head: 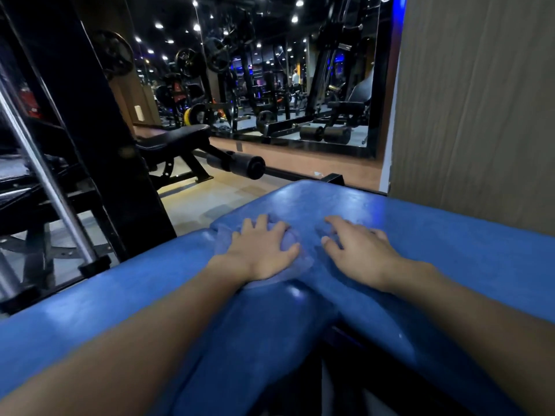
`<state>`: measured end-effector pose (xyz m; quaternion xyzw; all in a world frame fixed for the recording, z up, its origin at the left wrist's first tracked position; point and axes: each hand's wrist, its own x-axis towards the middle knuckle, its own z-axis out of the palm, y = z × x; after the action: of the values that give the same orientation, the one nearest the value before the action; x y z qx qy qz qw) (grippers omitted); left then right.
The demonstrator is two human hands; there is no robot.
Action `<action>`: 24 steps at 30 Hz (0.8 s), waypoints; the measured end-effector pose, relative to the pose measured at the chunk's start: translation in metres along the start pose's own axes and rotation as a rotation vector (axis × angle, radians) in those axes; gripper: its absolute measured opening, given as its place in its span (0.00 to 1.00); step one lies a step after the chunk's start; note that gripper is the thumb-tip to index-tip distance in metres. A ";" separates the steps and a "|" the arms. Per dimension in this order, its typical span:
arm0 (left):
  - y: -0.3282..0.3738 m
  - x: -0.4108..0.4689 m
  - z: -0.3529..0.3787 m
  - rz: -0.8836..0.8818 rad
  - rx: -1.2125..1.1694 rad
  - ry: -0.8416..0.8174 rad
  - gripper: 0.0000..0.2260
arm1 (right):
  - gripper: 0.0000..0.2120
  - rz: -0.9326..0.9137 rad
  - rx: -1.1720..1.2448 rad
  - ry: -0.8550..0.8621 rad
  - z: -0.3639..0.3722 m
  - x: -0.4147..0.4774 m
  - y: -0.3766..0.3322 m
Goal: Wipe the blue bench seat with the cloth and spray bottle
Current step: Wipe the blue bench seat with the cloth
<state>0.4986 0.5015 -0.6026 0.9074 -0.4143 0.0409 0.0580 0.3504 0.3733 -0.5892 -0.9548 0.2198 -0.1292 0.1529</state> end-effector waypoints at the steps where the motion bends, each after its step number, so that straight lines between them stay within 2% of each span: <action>1: 0.007 -0.010 -0.001 0.036 0.011 -0.004 0.25 | 0.22 0.016 0.009 0.009 -0.004 -0.006 -0.002; 4: 0.029 -0.041 -0.004 0.134 0.009 -0.011 0.27 | 0.23 0.029 0.010 -0.003 -0.016 -0.024 -0.011; 7: 0.032 -0.059 -0.016 0.188 -0.194 -0.066 0.31 | 0.24 -0.005 0.028 -0.016 -0.021 -0.039 -0.019; 9: 0.022 -0.067 -0.029 0.162 -0.300 -0.014 0.30 | 0.25 -0.039 0.019 -0.029 -0.022 -0.046 -0.023; 11: 0.008 -0.073 -0.040 0.115 -0.265 0.029 0.26 | 0.23 -0.069 0.006 -0.041 -0.023 -0.048 -0.026; 14: -0.010 -0.073 -0.047 0.024 -0.249 -0.003 0.23 | 0.17 -0.140 0.031 -0.036 -0.018 -0.044 -0.033; 16: -0.017 -0.071 -0.046 -0.016 -0.277 -0.006 0.22 | 0.17 -0.217 0.050 0.001 -0.008 -0.036 -0.039; 19: -0.028 -0.071 -0.041 -0.056 -0.274 -0.014 0.20 | 0.24 -0.293 0.048 -0.013 0.011 -0.022 -0.046; 22: -0.036 -0.076 -0.044 -0.081 -0.264 -0.029 0.20 | 0.38 -0.263 -0.078 -0.177 0.028 -0.010 -0.051; 24: -0.043 -0.082 -0.045 -0.101 -0.259 -0.044 0.21 | 0.44 -0.232 -0.143 -0.190 0.033 -0.007 -0.057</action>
<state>0.4765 0.5967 -0.5706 0.9126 -0.3711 -0.0360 0.1675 0.3765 0.4330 -0.6005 -0.9901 0.1013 -0.0392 0.0886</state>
